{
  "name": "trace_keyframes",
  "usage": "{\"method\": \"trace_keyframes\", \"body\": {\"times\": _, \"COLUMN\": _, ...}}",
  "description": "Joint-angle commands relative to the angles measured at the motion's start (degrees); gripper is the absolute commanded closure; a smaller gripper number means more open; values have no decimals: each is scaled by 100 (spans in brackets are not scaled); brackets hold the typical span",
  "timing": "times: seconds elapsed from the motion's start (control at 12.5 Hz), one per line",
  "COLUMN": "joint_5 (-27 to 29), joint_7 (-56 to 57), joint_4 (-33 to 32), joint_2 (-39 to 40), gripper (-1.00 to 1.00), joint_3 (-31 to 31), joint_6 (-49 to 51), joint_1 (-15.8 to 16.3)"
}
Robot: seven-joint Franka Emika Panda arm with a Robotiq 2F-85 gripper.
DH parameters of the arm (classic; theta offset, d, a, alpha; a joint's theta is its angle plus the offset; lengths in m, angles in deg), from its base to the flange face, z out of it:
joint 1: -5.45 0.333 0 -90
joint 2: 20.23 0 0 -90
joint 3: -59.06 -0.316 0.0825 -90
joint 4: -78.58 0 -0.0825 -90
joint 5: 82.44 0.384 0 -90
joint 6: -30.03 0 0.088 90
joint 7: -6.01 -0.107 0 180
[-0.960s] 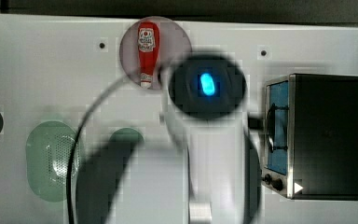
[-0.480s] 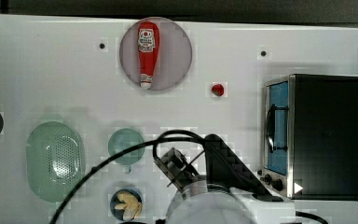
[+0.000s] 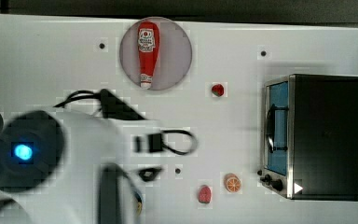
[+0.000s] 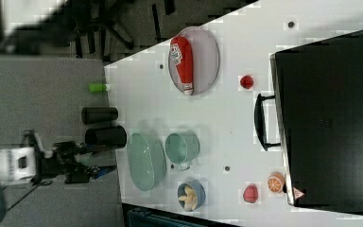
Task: Drag strainer forwards.
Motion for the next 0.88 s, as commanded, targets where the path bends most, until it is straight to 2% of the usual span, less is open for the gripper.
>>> {"method": "trace_keyframes", "body": {"times": 0.08, "joint_5": 72, "joint_7": -1209, "joint_4": -143, "joint_2": 141, "gripper": -100, "joint_3": -487, "joint_6": -295, "joint_1": 147}}
{"method": "trace_keyframes", "body": {"times": 0.48, "joint_5": 71, "joint_7": -2931, "joint_4": -143, "joint_2": 1149, "gripper": -100, "joint_3": -1346, "joint_6": -1284, "joint_1": 158}}
{"method": "trace_keyframes", "body": {"times": 0.88, "joint_5": 48, "joint_7": -4323, "joint_4": -141, "joint_2": 2368, "gripper": -100, "joint_3": -1675, "joint_6": -2529, "joint_1": 270}}
